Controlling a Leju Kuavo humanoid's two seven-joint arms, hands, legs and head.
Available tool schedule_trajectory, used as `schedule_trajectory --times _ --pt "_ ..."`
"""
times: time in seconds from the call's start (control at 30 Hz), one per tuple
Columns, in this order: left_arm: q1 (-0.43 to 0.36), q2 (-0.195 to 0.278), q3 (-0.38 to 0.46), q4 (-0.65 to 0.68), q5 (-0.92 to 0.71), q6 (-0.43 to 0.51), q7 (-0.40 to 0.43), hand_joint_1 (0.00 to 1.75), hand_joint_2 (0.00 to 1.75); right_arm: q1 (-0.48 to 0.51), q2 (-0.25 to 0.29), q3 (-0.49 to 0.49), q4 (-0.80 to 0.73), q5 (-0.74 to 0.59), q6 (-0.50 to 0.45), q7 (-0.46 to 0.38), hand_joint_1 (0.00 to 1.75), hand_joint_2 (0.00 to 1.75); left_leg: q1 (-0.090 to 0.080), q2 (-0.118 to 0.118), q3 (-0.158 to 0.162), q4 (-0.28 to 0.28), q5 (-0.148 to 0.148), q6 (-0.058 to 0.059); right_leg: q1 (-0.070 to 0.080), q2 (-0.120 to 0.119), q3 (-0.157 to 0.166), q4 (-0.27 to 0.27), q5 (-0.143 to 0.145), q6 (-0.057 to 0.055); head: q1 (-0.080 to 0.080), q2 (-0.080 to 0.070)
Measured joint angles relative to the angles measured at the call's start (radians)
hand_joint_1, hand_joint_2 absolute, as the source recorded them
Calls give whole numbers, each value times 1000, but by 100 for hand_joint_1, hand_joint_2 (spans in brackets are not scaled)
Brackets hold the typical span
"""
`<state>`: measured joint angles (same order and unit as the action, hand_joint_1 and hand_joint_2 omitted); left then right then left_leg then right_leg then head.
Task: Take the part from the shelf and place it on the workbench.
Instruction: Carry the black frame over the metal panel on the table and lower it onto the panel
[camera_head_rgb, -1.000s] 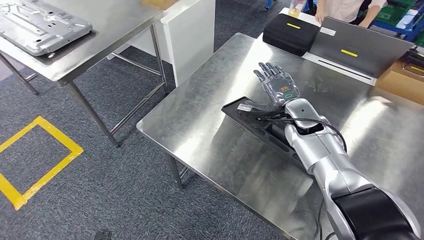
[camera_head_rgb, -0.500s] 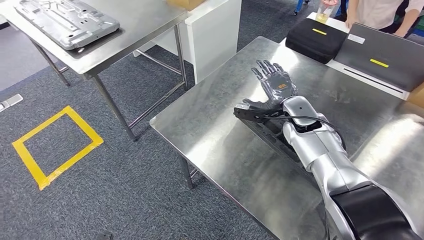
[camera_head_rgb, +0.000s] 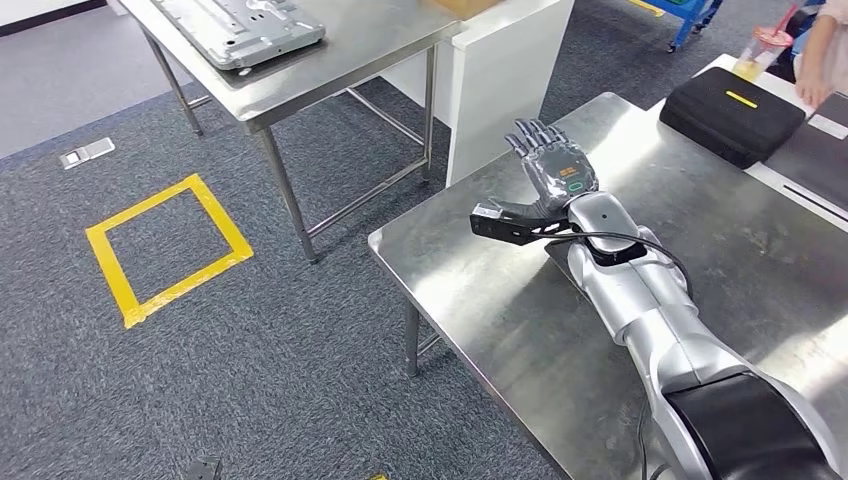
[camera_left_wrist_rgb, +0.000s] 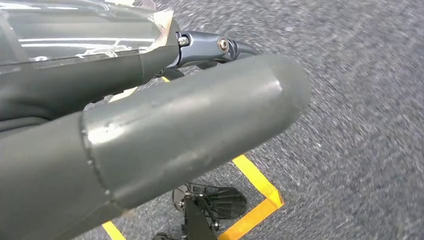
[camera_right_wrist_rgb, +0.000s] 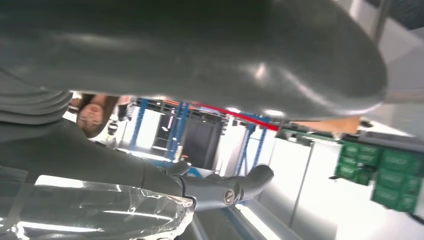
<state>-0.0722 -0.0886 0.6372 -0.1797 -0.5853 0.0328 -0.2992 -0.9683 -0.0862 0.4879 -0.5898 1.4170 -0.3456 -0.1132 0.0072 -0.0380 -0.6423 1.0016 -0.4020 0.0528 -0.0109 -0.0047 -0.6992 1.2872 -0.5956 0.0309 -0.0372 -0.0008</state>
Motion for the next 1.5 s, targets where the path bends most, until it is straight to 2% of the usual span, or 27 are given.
schedule_trajectory --times 0.03,0.07,0.13,0.17,0.23,0.3,0.33,0.4,0.47,0.53,0.57,0.6,0.63,0.7,0.77,0.83,0.9,0.97,1.03,1.07,1.1,1.17,1.23,1.33,1.4,1.47,1.5 --pt "1 0 1 0 0 0 0 0 0 2 -1 0 2 1 0 -1 0 0 0 -14 0 1 0 0 -1 2 -12 11 5 7 0 0" --pt "2 -1 1 0 -1 0 1 0 0 2 -1 0 3 1 0 -1 0 0 1 -28 0 3 -1 -1 -2 4 -4 -19 25 17 0 0" --pt "2 -2 2 0 -1 0 1 0 0 0 -1 0 3 2 0 -2 0 0 2 -53 0 9 -3 -5 -10 25 55 -160 89 37 1 0" --pt "2 -3 3 0 -1 0 1 0 0 -2 -1 0 3 2 0 -2 0 0 1 -65 -3 13 -5 -9 -13 41 83 -220 113 38 1 0" --pt "3 -2 3 0 -1 0 1 0 0 -3 1 1 4 3 0 -3 0 0 -1 -83 -10 17 -4 -21 -14 59 106 -267 129 27 1 0" --pt "7 -1 3 0 -1 0 1 0 0 -3 4 2 4 3 0 -3 0 0 1 -97 -18 16 0 -32 -12 46 108 -267 134 10 1 0" --pt "9 -2 3 0 -2 0 1 0 0 -4 7 3 4 3 0 -3 0 0 1 -85 -22 23 -5 -36 -14 38 109 -268 136 3 0 0" --pt "8 -2 3 0 -3 0 1 0 0 -8 10 4 4 3 -1 -3 0 0 0 -32 -50 84 -42 -45 -18 19 115 -272 137 -16 -6 0" --pt "4 -2 3 0 -4 0 1 0 0 -8 9 5 4 3 -1 -4 0 0 1 17 -117 220 -105 -52 -12 -4 117 -272 134 -28 -11 0" --pt "3 -4 3 0 -7 -1 2 0 0 -7 7 6 4 4 -1 -7 0 0 6 29 -167 317 -134 -56 -9 -28 118 -272 132 -30 -11 0" --pt "3 -4 3 0 -9 -1 2 0 0 -7 7 6 4 4 -1 -9 0 0 7 31 -162 307 -121 -56 -8 -39 118 -272 132 -31 -12 0" --pt "3 -4 3 0 -10 -2 3 0 0 -7 7 6 4 4 0 -10 0 0 7 37 -134 255 -93 -55 -8 -50 119 -272 130 -30 -12 0" --pt "3 -3 3 0 -10 -1 3 0 0 -9 7 6 4 4 0 -12 0 0 7 52 -90 181 -62 -53 -8 -60 121 -272 129 -29 -12 0" --pt "1 -3 3 -1 -10 -1 3 0 0 -15 7 6 4 3 4 -13 0 0 2 89 -20 61 -27 -46 0 -78 124 -272 123 -21 -10 0" --pt "0 -4 4 -2 -10 0 3 0 0 -23 9 6 3 3 8 -14 0 0 -5 95 -6 31 -26 -36 8 -94 129 -274 119 -10 -8 0" --pt "1 -4 5 -2 -9 0 3 0 0 -27 15 6 3 5 8 -16 0 0 -7 72 -5 24 -22 -24 9 -104 132 -274 114 1 -6 0" --pt "1 -5 6 -2 -8 1 2 0 0 -28 20 6 2 9 8 -17 0 0 -4 54 3 15 -15 -8 7 -70 113 -229 87 3 -5 0" --pt "0 -5 7 -2 -8 2 1 0 0 -28 22 7 4 12 8 -15 0 0 -3 32 5 12 -12 2 2 -20 52 -103 34 -5 -1 0" --pt "0 -4 7 -2 -8 2 1 0 0 -25 21 8 7 14 8 -12 0 0 -4 4 5 12 -13 4 1 -2 -12 12 1 -5 1 0" --pt "0 -4 7 -2 -8 2 1 0 0 -25 22 8 8 15 8 -11 0 0 -5 -11 5 12 -13 4 2 1 -21 18 8 0 1 0" --pt "1 -5 7 -2 -8 2 1 0 0 -25 22 9 9 16 8 -11 0 0 -6 -26 6 13 -13 4 2 5 -9 -19 32 7 1 0" --pt "1 -6 7 -2 -8 1 1 0 0 -28 23 9 10 16 8 -10 0 0 -7 -53 8 13 -13 3 1 31 52 -164 96 17 1 0" --pt "2 -6 7 -2 -9 1 1 0 0 -31 24 9 10 16 8 -10 0 0 -9 -75 5 15 -13 -3 3 51 97 -262 133 11 1 0" --pt "8 -7 7 -2 -9 1 2 0 0 -33 31 10 10 16 8 -10 0 0 -6 -92 0 15 -14 -18 3 35 112 -282 140 -8 1 0" --pt "10 -6 7 -2 -9 1 2 0 0 -36 37 11 10 17 8 -10 0 0 -7 -53 -14 43 -35 -29 -5 17 123 -294 144 -26 0 0" --pt "8 -6 7 -2 -9 1 2 0 0 -38 41 11 10 17 8 -10 0 0 -4 3 -68 154 -94 -39 -4 -3 132 -301 143 -41 -1 0" --pt "7 -7 7 -2 -10 1 2 0 0 -39 42 11 10 17 8 -10 0 0 1 14 -106 226 -123 -45 -3 -13 134 -301 141 -46 -1 0"
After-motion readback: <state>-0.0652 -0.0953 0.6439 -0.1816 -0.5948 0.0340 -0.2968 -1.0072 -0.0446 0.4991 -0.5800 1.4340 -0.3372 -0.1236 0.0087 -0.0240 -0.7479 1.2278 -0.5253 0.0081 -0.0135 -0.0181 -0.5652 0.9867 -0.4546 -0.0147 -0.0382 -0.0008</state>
